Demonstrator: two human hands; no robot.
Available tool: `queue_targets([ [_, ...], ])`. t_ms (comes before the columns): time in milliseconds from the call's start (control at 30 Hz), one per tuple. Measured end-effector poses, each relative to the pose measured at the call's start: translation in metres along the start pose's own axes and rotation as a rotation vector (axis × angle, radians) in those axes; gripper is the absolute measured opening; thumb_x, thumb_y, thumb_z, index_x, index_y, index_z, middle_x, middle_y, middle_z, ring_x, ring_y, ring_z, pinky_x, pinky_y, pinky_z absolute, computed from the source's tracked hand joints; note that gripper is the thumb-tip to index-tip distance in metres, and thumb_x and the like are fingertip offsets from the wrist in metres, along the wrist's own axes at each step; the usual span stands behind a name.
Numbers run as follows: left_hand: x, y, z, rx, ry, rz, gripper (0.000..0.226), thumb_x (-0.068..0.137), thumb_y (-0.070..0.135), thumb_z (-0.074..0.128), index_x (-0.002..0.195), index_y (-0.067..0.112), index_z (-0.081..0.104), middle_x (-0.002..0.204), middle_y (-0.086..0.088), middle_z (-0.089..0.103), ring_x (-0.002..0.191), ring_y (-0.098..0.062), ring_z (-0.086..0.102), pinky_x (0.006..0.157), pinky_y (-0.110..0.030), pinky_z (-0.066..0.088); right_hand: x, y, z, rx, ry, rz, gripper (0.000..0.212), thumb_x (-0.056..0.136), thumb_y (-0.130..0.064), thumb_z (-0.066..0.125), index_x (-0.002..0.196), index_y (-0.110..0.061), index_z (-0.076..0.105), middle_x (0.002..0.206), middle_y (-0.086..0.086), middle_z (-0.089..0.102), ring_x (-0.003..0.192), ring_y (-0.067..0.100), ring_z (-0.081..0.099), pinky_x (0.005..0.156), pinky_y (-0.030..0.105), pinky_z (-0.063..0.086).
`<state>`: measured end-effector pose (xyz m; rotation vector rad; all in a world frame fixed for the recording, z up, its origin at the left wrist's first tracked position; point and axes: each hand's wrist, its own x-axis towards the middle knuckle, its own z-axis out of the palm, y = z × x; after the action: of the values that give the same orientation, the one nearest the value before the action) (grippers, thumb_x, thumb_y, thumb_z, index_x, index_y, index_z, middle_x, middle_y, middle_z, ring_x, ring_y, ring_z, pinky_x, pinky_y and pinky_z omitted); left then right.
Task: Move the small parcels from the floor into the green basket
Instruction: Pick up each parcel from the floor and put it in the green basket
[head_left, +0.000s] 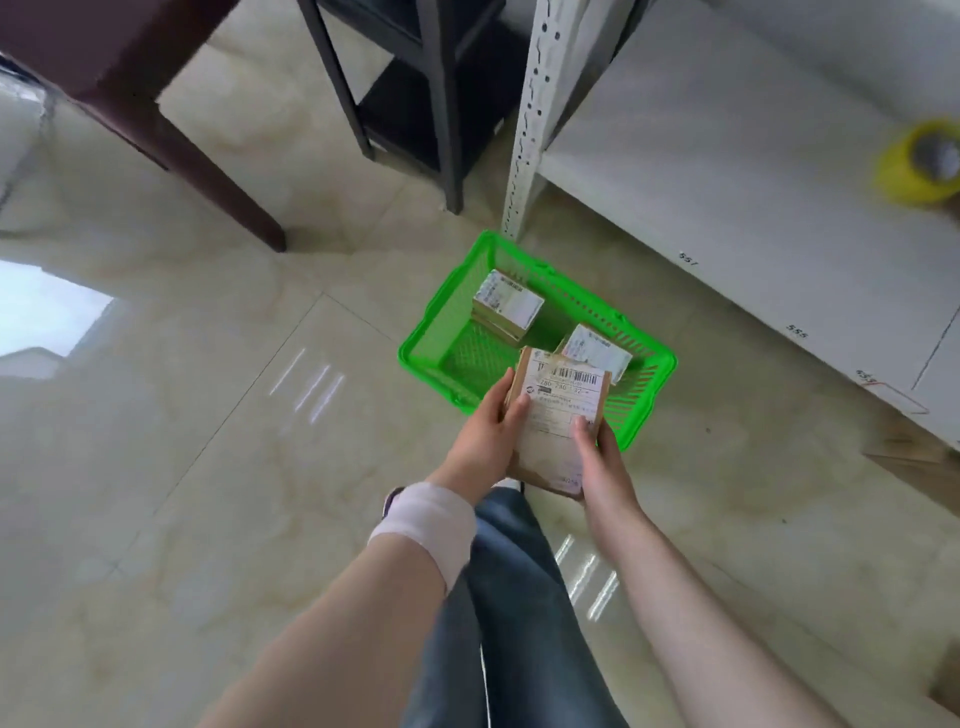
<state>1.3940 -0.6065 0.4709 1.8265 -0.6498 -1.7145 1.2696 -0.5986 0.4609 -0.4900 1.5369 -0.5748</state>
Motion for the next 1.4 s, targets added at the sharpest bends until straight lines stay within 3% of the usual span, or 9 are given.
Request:
queue_targets([
  [233, 0.167, -0.044, 0.001, 0.222, -0.066, -0.086, 0.046, 0.096, 0.031, 0.043, 0.141, 0.023, 0.035, 0.128, 0.000, 0.058, 0.093, -0.011, 0.057, 0.078, -0.018, 0.047, 0.152, 0.051, 0.017, 0.052, 0.070, 0.078, 0.032, 0.098, -0.028, 0.042, 0.128, -0.024, 0.047, 0.114, -0.002, 0.064, 0.098, 0.015, 0.064, 0.084, 0.037, 0.054],
  [333, 0.249, -0.088, 0.008, 0.294, -0.124, -0.108, 0.047, 0.097, 0.024, 0.043, 0.142, 0.018, 0.032, 0.113, 0.002, 0.055, 0.067, -0.002, 0.059, 0.047, -0.008, 0.047, 0.235, 0.099, 0.018, 0.015, 0.129, 0.093, 0.037, 0.097, -0.028, 0.043, 0.132, -0.019, 0.046, 0.125, 0.007, 0.061, 0.108, 0.026, 0.062, 0.096, 0.047, 0.049],
  [433, 0.315, -0.134, 0.008, 0.398, -0.153, -0.139, 0.047, 0.097, 0.020, 0.043, 0.142, 0.017, 0.032, 0.121, -0.007, 0.057, 0.065, -0.006, 0.056, 0.040, -0.007, 0.045, 0.301, 0.148, 0.024, 0.001, 0.123, 0.120, 0.039, 0.098, -0.027, 0.041, 0.135, -0.015, 0.043, 0.129, 0.009, 0.058, 0.109, 0.025, 0.058, 0.098, 0.044, 0.047],
  [533, 0.361, -0.172, 0.007, 0.505, -0.178, -0.162, 0.046, 0.098, 0.022, 0.040, 0.143, 0.018, 0.029, 0.130, -0.010, 0.055, 0.086, -0.018, 0.055, 0.047, -0.011, 0.048, 0.347, 0.183, 0.030, -0.027, 0.122, 0.142, 0.042, 0.098, -0.028, 0.040, 0.138, -0.016, 0.040, 0.133, 0.009, 0.055, 0.116, 0.027, 0.056, 0.102, 0.048, 0.045],
  [733, 0.417, -0.220, 0.006, 0.603, -0.274, -0.216, 0.048, 0.095, 0.011, 0.046, 0.139, 0.004, 0.029, 0.133, -0.018, 0.055, 0.117, -0.033, 0.056, 0.099, -0.044, 0.046, 0.393, 0.219, 0.027, -0.116, 0.111, 0.185, 0.039, 0.099, -0.019, 0.038, 0.137, -0.017, 0.041, 0.122, 0.003, 0.056, 0.112, 0.019, 0.054, 0.096, 0.032, 0.042],
  [1000, 0.434, -0.225, 0.012, 0.671, -0.301, -0.179, 0.070, 0.092, 0.015, 0.053, 0.148, 0.017, 0.011, 0.148, -0.018, 0.036, 0.131, -0.031, 0.045, 0.108, -0.045, 0.039, 0.403, 0.226, 0.016, -0.212, 0.100, 0.243, 0.046, 0.099, -0.029, 0.038, 0.144, -0.024, 0.034, 0.140, 0.001, 0.050, 0.126, 0.022, 0.050, 0.102, 0.033, 0.040],
  [1133, 0.441, -0.210, 0.016, 0.772, -0.260, -0.048, 0.062, 0.090, 0.021, 0.057, 0.144, 0.023, 0.027, 0.145, -0.014, 0.040, 0.128, -0.031, 0.047, 0.105, -0.043, 0.042, 0.396, 0.222, 0.013, -0.242, 0.104, 0.410, 0.062, 0.096, -0.040, 0.039, 0.151, -0.021, 0.015, 0.155, 0.007, 0.030, 0.136, 0.029, 0.039, 0.106, 0.036, 0.035],
  [1300, 0.440, -0.205, 0.020, 0.856, -0.301, -0.025, 0.049, 0.089, 0.018, 0.057, 0.135, 0.023, 0.040, 0.127, -0.008, 0.057, 0.109, -0.028, 0.060, 0.094, -0.039, 0.050, 0.389, 0.215, 0.015, -0.231, 0.085, 0.456, 0.047, 0.097, -0.036, 0.040, 0.140, -0.016, 0.039, 0.138, 0.009, 0.051, 0.118, 0.028, 0.056, 0.093, 0.032, 0.048],
  [1400, 0.436, -0.203, 0.021, 0.813, -0.229, -0.022, 0.044, 0.088, 0.016, 0.058, 0.129, 0.018, 0.045, 0.117, -0.003, 0.060, 0.099, -0.026, 0.062, 0.087, -0.039, 0.053, 0.389, 0.211, 0.010, -0.224, 0.195, 0.411, 0.043, 0.096, -0.032, 0.046, 0.137, -0.019, 0.046, 0.127, 0.012, 0.060, 0.104, 0.036, 0.063, 0.092, 0.048, 0.051],
])
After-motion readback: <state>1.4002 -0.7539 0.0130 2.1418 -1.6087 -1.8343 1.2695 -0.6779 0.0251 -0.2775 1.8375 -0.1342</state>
